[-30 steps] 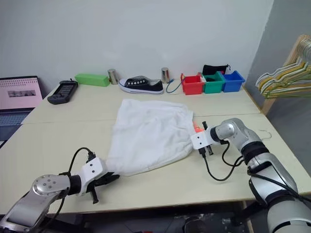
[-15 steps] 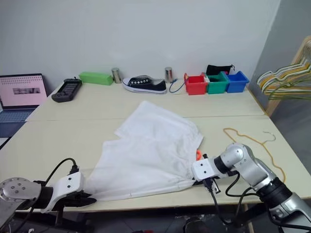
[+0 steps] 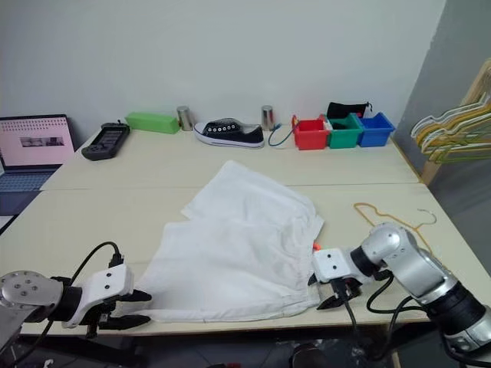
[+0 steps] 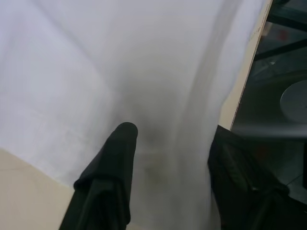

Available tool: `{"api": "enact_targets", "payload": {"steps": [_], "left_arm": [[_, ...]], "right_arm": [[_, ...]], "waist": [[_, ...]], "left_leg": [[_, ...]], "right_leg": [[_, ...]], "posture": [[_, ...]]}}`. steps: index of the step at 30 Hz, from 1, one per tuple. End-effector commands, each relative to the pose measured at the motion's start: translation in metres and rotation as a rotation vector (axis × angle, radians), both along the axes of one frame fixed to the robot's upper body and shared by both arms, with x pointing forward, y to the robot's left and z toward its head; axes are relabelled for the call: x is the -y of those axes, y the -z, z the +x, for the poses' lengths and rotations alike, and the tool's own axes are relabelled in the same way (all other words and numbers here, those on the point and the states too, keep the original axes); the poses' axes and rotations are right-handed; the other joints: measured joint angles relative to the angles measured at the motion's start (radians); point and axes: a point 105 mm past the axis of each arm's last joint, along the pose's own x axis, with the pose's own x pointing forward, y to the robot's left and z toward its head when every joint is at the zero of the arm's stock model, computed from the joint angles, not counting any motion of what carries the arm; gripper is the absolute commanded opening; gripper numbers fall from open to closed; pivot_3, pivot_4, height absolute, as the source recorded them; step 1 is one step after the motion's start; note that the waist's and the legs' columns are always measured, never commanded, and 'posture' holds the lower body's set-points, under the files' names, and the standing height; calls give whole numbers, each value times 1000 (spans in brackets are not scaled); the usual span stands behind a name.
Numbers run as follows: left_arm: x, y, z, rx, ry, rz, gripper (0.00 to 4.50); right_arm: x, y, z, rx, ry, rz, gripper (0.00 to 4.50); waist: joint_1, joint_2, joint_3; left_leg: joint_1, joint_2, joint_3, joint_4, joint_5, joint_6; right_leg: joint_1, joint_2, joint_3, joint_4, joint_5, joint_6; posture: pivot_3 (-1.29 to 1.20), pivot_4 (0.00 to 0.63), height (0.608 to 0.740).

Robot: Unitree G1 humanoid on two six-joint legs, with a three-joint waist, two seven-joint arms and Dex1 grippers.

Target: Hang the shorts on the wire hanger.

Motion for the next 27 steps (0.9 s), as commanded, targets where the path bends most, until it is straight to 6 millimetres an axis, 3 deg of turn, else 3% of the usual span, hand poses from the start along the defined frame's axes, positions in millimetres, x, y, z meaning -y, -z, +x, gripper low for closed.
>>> {"api": "enact_targets", "payload": {"steps": [1,4,6,9,11,15,19,27], "left_arm": [[19,-38,7,68,75,-42,3296],[49,-68,11,85,109,-193,3979],[72,-87,23,139,118,-313,4356],[108,-106,44,228,123,-456,4462],[138,-113,59,286,152,-529,4462],[183,-106,76,324,219,-571,4462],[209,-93,84,313,268,-588,4462],[250,-87,97,321,363,-621,4462]], "right_arm": [[-4,-37,1,16,87,113,3792],[-3,-55,12,38,263,201,4492],[7,-59,31,94,437,234,4500],[39,-53,54,183,679,201,4500],[72,-48,69,242,865,158,4500],[131,-40,82,335,1132,67,4500],[167,-35,83,336,1256,5,4500],[203,-17,89,283,1342,-73,4500]], "waist": [[0,0,0],[1,0,0],[2,-1,0],[0,0,0],[-7,0,0],[-23,-1,0],[-79,-1,0],[-174,-1,0]], "left_leg": [[-1,0,0,0,0,0],[-4,0,0,1,0,0],[-6,0,0,2,0,0],[-8,-1,0,7,0,0],[-10,-1,1,11,0,0],[-11,-3,2,16,0,0],[-9,-3,4,16,0,0],[-8,-3,3,15,0,1]], "right_leg": [[-1,0,0,0,0,0],[-4,0,0,0,1,1],[-10,0,0,0,1,2],[-9,0,0,0,3,5],[-8,0,2,-1,5,8],[-2,0,4,-2,6,11],[0,1,7,-2,7,12],[2,1,7,-2,6,14]], "posture": [[-148,15,740],[-170,22,740],[-194,26,740],[-231,28,740],[-257,30,740],[-298,32,740],[-324,34,740],[-329,47,740]]}}
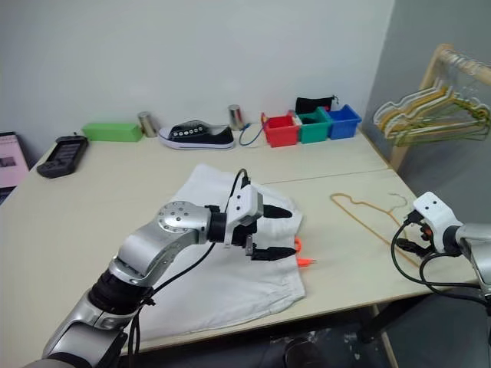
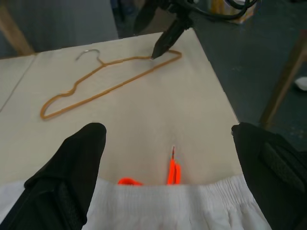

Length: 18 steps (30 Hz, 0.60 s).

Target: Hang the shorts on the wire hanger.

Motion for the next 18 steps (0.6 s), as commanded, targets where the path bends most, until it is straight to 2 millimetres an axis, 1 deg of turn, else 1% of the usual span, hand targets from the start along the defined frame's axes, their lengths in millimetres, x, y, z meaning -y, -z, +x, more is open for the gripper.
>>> {"api": "enact_targets", "payload": {"steps": [1,4,8,15,18], "left_arm": [[17,-8,3,49,34,-26,4462],[23,-5,1,47,51,-29,4462],[24,-4,2,46,58,-21,4462],[20,-3,5,46,60,6,4462],[19,-4,7,52,56,12,4500]], "right_arm": [[10,-6,12,22,14,-9,4500],[16,0,18,9,28,-10,4500],[17,9,27,-19,65,61,4500],[5,27,30,-106,51,219,4500],[-1,33,31,-140,20,245,3942]], "waist": [[-15,0,0],[-41,-1,1],[-59,0,1],[-64,-1,1],[-68,-1,1]], "left_leg": [[0,0,0,0,0,0],[4,0,0,0,0,0],[6,0,0,0,0,0],[7,-1,0,0,0,0],[8,-1,0,0,0,0]], "right_leg": [[1,0,0,0,0,-1],[5,0,0,-1,-1,-2],[5,0,1,-1,-1,-2],[8,0,1,-1,-1,-1],[8,0,1,-1,0,-1]], "posture": [[-331,49,740],[-328,50,740],[-327,52,740],[-321,55,740],[-310,56,740]]}}
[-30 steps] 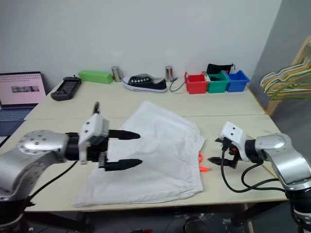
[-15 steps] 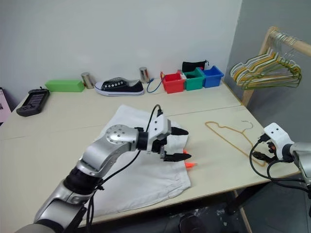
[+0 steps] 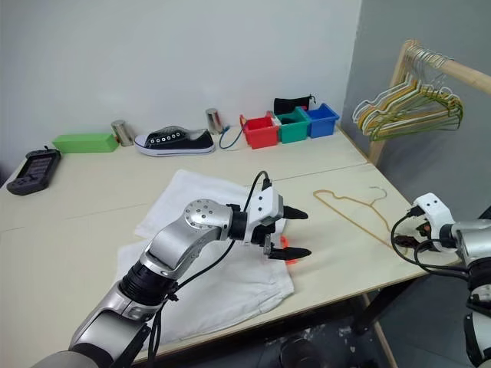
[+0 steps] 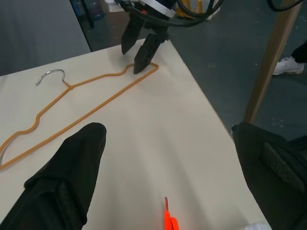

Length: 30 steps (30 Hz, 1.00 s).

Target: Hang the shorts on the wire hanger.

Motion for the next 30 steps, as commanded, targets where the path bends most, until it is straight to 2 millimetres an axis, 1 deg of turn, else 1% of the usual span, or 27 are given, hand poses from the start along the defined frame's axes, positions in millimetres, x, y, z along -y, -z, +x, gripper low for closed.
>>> {"api": "enact_targets", "payload": {"steps": [1,2,3,4,5,6,8,10,11,14,18,19,21,24,26,27,28,30], "left_arm": [[1,-16,4,66,9,-15,4500],[0,-17,4,67,8,-15,4500],[0,-17,4,68,8,-14,4500],[0,-17,4,69,6,-13,4500],[-1,-17,5,72,1,-10,4500],[-1,-17,6,74,-4,-8,4500],[-2,-17,7,79,-10,-6,4500],[-2,-18,8,84,-16,-9,4500],[-4,-18,10,92,-28,-8,4500],[-9,-19,15,108,-56,-3,4500],[-15,-21,19,118,-70,1,4500],[-17,-21,20,122,-77,3,4500],[-20,-22,22,126,-85,4,4500],[-23,-23,26,135,-103,0,4500],[-31,-28,31,147,-133,-2,4500],[-38,-30,34,149,-156,-5,4500],[-46,-33,38,149,-179,-9,4500],[-66,-41,45,151,-235,-11,4500]], "right_arm": [[-12,7,2,-35,-62,44,3641],[-15,8,2,-41,-77,47,3542],[-17,9,2,-44,-93,45,3182],[-18,10,2,-47,-101,41,3063],[-18,12,3,-49,-105,33,2773],[-17,14,4,-50,-106,19,2599],[-15,16,4,-51,-96,13,2104],[-14,17,4,-54,-101,10,1727],[-15,18,3,-57,-123,0,1396],[-14,24,0,-64,-185,-69,774],[-21,22,0,-48,-254,-84,93],[-24,20,2,-35,-262,-84,15],[-25,17,5,-11,-269,-91,15],[-26,11,8,37,-321,-160,15],[-26,-1,10,95,-406,-283,15],[-27,-10,12,139,-465,-364,15],[-30,-18,13,180,-520,-433,15],[-41,-41,18,283,-623,-546,15]], "waist": [[-1,0,0],[-1,-1,0],[-2,0,0],[-2,-1,0],[-2,-1,0],[-2,-1,0],[-3,-2,1],[-3,-2,1],[-3,-3,0],[-3,-3,-1],[-2,-6,-3],[-1,-6,-3],[-1,-7,-3],[-1,-7,-4],[-2,-7,-4],[-1,-7,-4],[-2,-6,-5],[-5,-5,-4]], "left_leg": [[0,0,0,0,0,0],[0,0,0,0,0,0],[0,0,0,0,0,0],[1,0,0,0,0,0],[1,0,0,0,0,0],[2,0,0,0,0,0],[5,0,0,0,0,0],[8,0,-1,0,0,0],[8,0,-1,0,0,0],[9,0,-2,0,0,0],[10,0,-2,0,0,0],[10,0,-3,0,0,0],[10,0,-3,0,0,0],[9,0,-3,0,0,0],[9,0,-3,0,0,0],[9,0,-3,0,0,0],[9,0,-3,0,0,0],[9,0,-3,-1,0,0]], "right_leg": [[0,0,0,0,0,0],[0,0,0,0,0,0],[0,0,0,0,0,0],[0,0,0,0,0,1],[1,0,0,0,0,1],[2,0,0,0,1,1],[5,0,0,0,0,0],[7,0,0,-1,-1,-1],[8,0,0,-1,-1,-1],[10,0,-1,-2,-1,-1],[12,0,-1,-3,0,-1],[12,0,-2,-3,0,0],[12,0,-2,-4,0,0],[12,0,-2,-4,0,0],[12,0,-2,-4,0,0],[11,0,-2,-4,0,0],[11,0,-2,-3,0,0],[10,0,-2,-3,0,0]], "posture": [[-310,56,740],[-310,56,740],[-304,55,740],[-295,52,740],[-293,50,740],[-290,49,740],[-285,46,740],[-278,40,740],[-274,38,740],[-275,32,740],[-271,25,740],[-275,18,740],[-275,18,740],[-278,3,740],[-281,0,740],[-283,0,740],[-286,0,740],[-289,0,740]]}}
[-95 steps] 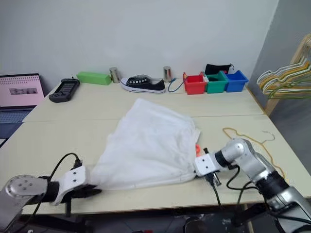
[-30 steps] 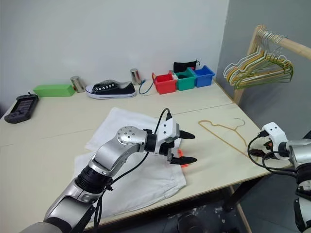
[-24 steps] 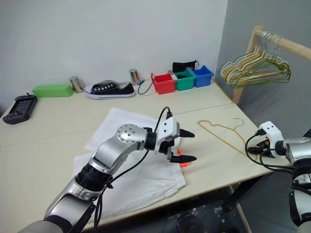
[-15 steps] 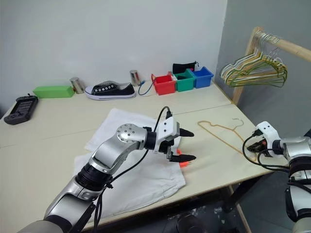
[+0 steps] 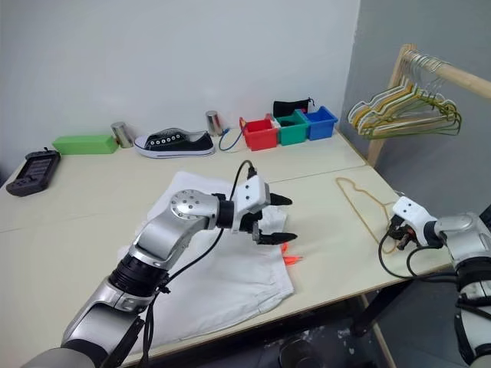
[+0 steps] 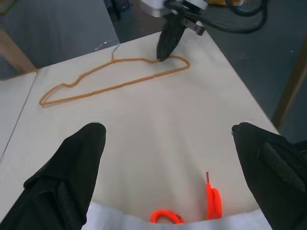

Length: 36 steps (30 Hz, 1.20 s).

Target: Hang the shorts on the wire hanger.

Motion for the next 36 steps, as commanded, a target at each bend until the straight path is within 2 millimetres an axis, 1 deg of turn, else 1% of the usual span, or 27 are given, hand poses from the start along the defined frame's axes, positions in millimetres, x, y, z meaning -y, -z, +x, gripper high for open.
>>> {"api": "enact_targets", "payload": {"steps": [1,4,8,10,12,13,15,18,20,23,25,28,32,36], "left_arm": [[-41,-34,19,75,-117,-39,4500],[-77,-49,31,75,-203,-48,4500],[-115,-74,44,82,-280,-72,4500],[-127,-90,50,98,-299,-84,4500],[-133,-106,54,100,-301,-106,4500],[-136,-112,54,94,-293,-111,4500],[-139,-118,55,82,-275,-102,4500],[-141,-112,59,49,-233,-34,4500],[-142,-105,61,29,-211,17,4500],[-142,-101,65,6,-201,41,4500],[-142,-94,62,-19,-173,82,4500],[-140,-82,54,-80,-116,115,4500],[-134,-74,39,-140,-32,149,4500],[-135,-60,32,-173,-22,189,4500]], "right_arm": [[-23,-54,14,244,-249,-206,15],[-50,-82,22,410,-407,-306,15],[-87,-109,33,659,-597,-456,15],[-106,-123,36,796,-688,-502,15],[-122,-133,38,905,-771,-542,15],[-129,-139,39,959,-806,-559,15],[-141,-146,39,1032,-875,-584,15],[-171,-157,34,1163,-1021,-592,15],[-184,-161,31,1216,-1094,-589,15],[-197,-166,27,1275,-1162,-588,15],[-204,-170,24,1313,-1194,-590,15],[-210,-174,22,1351,-1219,-598,15],[-209,-175,24,1350,-1215,-614,15],[-208,-177,28,1352,-1198,-631,15]], "waist": [[-4,2,1],[-8,2,1],[-5,2,1],[-3,2,1],[3,2,1],[7,2,1],[17,2,1],[21,2,1],[23,2,1],[29,2,1],[33,2,1],[39,2,1],[44,2,1],[46,2,1]], "left_leg": [[0,0,0,-1,0,0],[-1,0,1,-1,0,0],[-2,0,1,-1,0,0],[-2,0,1,-1,0,0],[-4,0,0,-2,0,0],[-4,-1,0,-3,0,0],[-8,-1,0,-4,0,0],[-12,-1,0,-8,0,0],[-11,-1,0,-10,1,0],[-12,-1,-1,-12,1,0],[-13,-1,-1,-13,1,0],[-15,-1,-1,-13,1,0],[-15,-1,-1,-13,1,0],[-15,-1,-2,-12,1,0]], "right_leg": [[-1,0,0,0,0,0],[-4,0,1,2,0,0],[-4,0,0,2,0,0],[-5,-1,0,2,0,0],[-6,-1,-1,2,2,4],[-6,-1,-1,2,2,5],[-11,-1,-1,2,2,5],[-16,-1,-1,4,1,4],[-17,-1,-1,4,0,3],[-17,-1,-3,5,0,2],[-18,-2,-3,4,0,2],[-20,-2,-2,5,0,2],[-21,-2,-3,6,0,2],[-20,-2,-3,7,0,2]], "posture": [[-291,0,740],[-292,0,740],[-280,0,740],[-271,0,740],[-264,0,740],[-262,0,740],[-259,0,740],[-251,0,740],[-249,0,740],[-250,0,740],[-253,0,740],[-260,0,740],[-265,3,740],[-270,4,740]]}}
